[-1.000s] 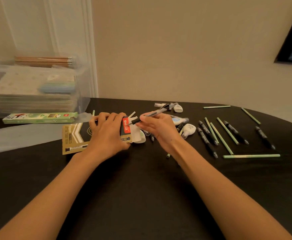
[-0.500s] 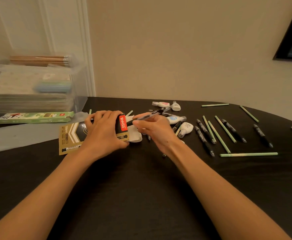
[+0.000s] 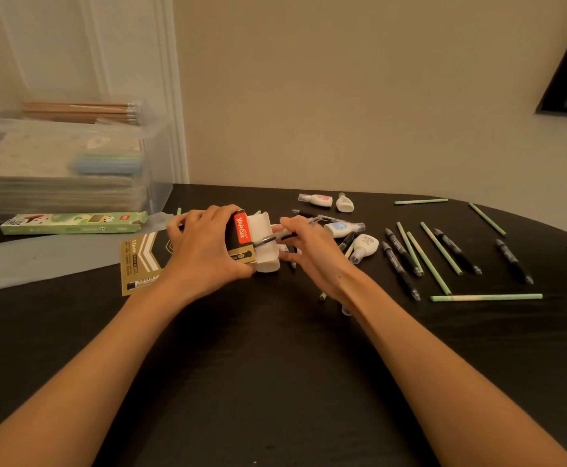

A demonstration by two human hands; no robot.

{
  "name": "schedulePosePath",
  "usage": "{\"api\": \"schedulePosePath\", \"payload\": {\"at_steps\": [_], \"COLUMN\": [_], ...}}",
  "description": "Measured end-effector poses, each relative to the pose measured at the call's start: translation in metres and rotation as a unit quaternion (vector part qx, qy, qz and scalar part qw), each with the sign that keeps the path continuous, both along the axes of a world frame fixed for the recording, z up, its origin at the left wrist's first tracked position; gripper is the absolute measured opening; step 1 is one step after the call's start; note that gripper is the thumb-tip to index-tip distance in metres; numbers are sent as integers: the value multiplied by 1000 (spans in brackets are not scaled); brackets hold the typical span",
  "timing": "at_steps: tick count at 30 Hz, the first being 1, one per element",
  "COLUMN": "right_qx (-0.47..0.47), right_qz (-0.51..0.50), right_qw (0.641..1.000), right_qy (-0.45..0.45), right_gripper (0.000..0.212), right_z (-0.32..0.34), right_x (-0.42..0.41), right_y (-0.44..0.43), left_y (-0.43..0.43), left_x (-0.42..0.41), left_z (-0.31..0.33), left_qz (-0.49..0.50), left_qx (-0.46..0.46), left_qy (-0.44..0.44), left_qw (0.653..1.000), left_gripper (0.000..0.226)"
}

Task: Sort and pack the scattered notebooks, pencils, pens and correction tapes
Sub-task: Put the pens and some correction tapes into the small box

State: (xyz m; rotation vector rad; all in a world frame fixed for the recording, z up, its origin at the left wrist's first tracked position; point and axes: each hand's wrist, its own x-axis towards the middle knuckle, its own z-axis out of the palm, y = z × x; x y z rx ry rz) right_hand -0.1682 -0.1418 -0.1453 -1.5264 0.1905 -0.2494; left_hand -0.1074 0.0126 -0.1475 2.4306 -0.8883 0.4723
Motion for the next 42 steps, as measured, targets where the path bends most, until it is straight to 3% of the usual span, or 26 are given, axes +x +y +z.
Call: {"api": "schedulePosePath", "payload": {"at_steps": [4,9,13,15,18,21,25,29,34,42], "right_qx": [-92,55,129,99,-44,-200,-320,-315,-247,-228], "right_qz": [-63,6,103,102,40,-11,39,97,61,102], "right_qw": [994,993,983,988,996,977,945,943,966,968], "right_qy": [-22,-102,-79,-63,-59,-68,-46,-48,-55,-11], "right_gripper": [17,12,13,11,5,9,17,19,19,20], "right_z": [-1,1,4,3,0,-2,-6,-7,-2,-5], "right_x": [1,-4,-10,-11,-10,-9,-3,-4,-11,-6], "right_y": [2,-4,-8,-10,-10,-8,8,11,2,13], "left_y": [-2,-2,-1,0,1,1,0,-1,1,-5], "left_x": [-1,0,-1,-1,0,-1,-3,-3,-1,-6], "left_z": [-1,-1,-2,-2,-1,-1,-3,-4,-2,-4], "left_qz": [-6,-8,-10,-6,-6,-14,-47,-45,-27,-35], "left_qx": [12,12,20,19,17,13,-3,2,-4,2], "left_qy": [4,5,5,4,6,4,-21,-25,-28,-50], "left_qw": [1000,1000,1000,1000,1000,1000,999,999,999,998], "left_gripper": [83,84,84,84,84,84,82,82,83,85]}}
